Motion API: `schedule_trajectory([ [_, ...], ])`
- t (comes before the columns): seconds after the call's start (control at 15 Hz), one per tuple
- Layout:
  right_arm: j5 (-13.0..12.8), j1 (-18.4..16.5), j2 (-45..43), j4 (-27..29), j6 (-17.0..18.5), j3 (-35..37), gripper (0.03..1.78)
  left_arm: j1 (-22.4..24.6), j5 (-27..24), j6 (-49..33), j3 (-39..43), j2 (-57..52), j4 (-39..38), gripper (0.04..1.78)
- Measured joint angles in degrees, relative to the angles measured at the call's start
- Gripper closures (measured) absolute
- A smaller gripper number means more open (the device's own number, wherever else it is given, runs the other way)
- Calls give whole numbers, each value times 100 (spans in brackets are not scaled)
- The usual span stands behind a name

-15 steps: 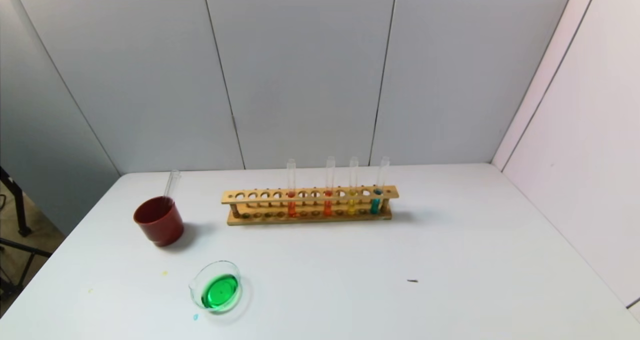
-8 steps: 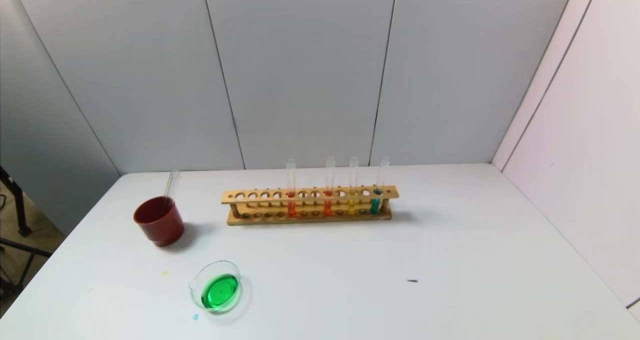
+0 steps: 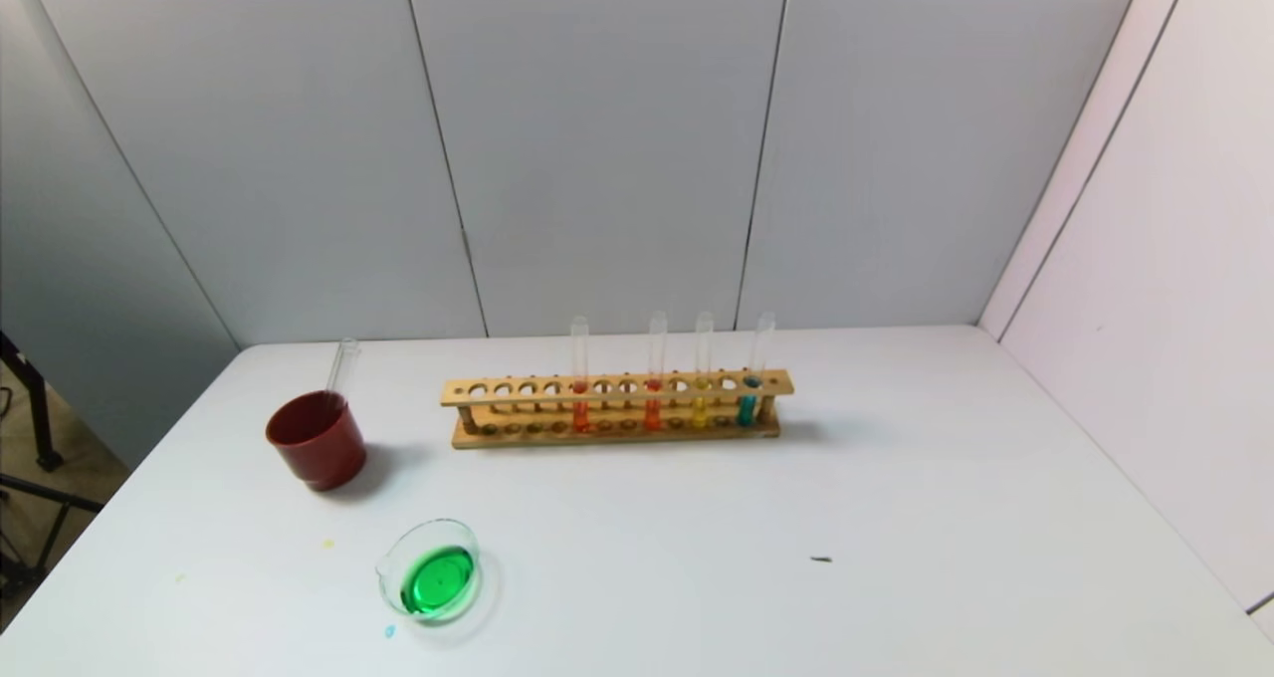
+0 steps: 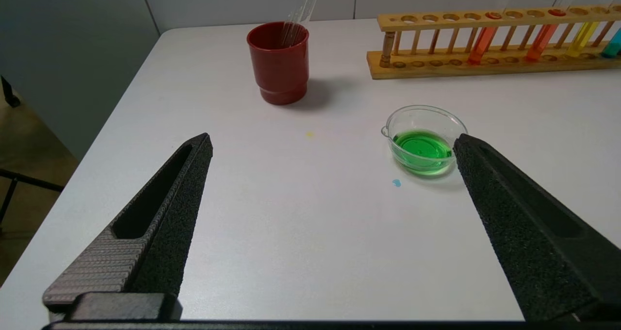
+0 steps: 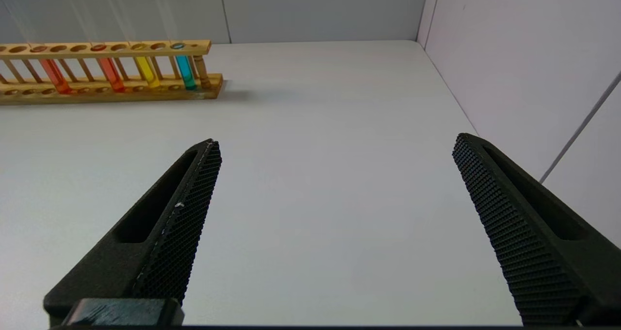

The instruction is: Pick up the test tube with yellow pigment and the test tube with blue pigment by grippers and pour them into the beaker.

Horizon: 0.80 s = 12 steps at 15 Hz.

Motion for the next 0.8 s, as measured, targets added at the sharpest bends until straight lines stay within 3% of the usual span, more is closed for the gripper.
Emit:
schedule_trajectory([
  [0.8,-4,0,0,2,-6,0,7,0,0,2,0,1,0,7],
])
